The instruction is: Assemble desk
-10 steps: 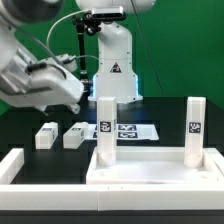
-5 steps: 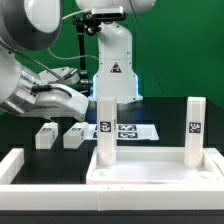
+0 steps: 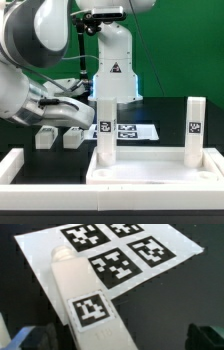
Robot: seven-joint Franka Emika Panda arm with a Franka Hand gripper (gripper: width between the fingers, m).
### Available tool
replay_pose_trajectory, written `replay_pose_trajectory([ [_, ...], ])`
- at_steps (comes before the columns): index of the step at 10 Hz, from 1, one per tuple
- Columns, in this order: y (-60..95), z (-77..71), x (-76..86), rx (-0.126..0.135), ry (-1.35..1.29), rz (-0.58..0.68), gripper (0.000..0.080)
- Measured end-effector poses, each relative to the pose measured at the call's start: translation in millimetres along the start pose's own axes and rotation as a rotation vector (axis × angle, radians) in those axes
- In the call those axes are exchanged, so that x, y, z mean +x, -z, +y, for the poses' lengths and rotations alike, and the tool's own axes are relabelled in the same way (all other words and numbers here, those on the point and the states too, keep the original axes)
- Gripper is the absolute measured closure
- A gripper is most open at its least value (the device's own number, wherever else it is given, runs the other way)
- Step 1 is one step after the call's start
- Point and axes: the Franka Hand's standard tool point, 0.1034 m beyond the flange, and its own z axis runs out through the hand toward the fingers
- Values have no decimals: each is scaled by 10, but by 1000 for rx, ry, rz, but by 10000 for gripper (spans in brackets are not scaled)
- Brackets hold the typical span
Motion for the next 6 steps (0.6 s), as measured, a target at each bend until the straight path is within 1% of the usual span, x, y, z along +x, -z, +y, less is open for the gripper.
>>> replay_pose_trajectory([
  [2, -69, 19, 57, -7, -5, -5, 151],
  [4, -106, 11, 54, -10, -7, -15, 151],
  [6, -122, 33, 60, -9, -10, -19, 151],
])
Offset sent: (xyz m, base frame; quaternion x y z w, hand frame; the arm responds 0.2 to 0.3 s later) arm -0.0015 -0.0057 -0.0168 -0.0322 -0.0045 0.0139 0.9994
